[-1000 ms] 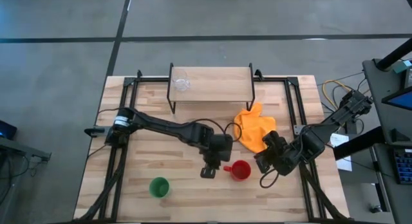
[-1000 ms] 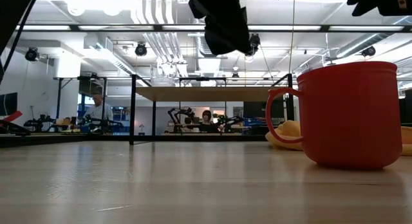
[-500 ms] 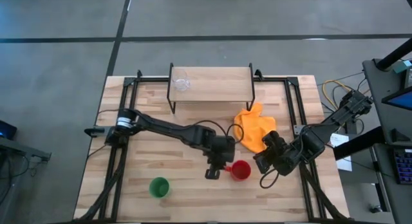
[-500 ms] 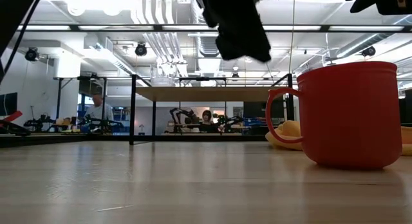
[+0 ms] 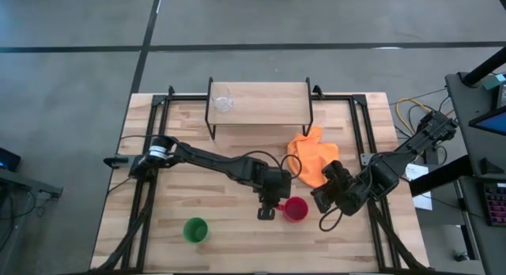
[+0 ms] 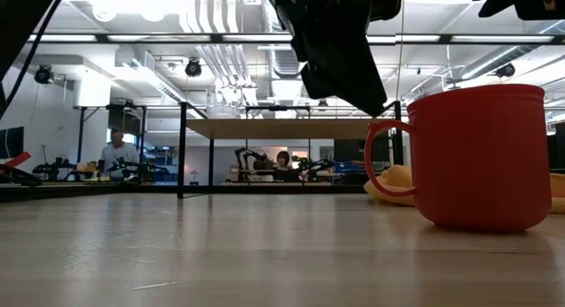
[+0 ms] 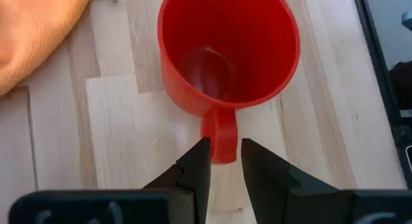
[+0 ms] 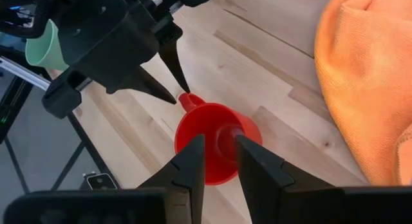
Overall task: Stack small to large cups/mugs on shelf
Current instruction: Put the red mug on the shelf
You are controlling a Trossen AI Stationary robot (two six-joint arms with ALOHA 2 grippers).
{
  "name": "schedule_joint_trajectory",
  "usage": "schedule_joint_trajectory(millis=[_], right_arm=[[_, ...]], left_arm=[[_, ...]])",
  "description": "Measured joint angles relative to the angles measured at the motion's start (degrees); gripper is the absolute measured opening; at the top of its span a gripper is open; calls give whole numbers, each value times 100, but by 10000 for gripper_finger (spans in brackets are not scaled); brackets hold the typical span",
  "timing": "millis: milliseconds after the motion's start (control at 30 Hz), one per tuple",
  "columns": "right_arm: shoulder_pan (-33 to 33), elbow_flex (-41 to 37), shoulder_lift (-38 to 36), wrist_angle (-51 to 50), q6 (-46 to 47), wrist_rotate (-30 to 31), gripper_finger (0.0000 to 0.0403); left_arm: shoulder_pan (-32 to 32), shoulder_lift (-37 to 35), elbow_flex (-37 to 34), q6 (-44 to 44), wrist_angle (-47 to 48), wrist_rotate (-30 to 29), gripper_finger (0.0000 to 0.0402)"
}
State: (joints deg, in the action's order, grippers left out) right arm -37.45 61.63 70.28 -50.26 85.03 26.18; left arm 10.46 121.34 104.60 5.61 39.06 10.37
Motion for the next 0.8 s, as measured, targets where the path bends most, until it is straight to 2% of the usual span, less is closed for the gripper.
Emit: schedule_joint_trajectory(millis=[800], right_arm=[[0,0,0,0,-17,1,82]], left_arm=[[11,35,-108,7,-157,4,73]])
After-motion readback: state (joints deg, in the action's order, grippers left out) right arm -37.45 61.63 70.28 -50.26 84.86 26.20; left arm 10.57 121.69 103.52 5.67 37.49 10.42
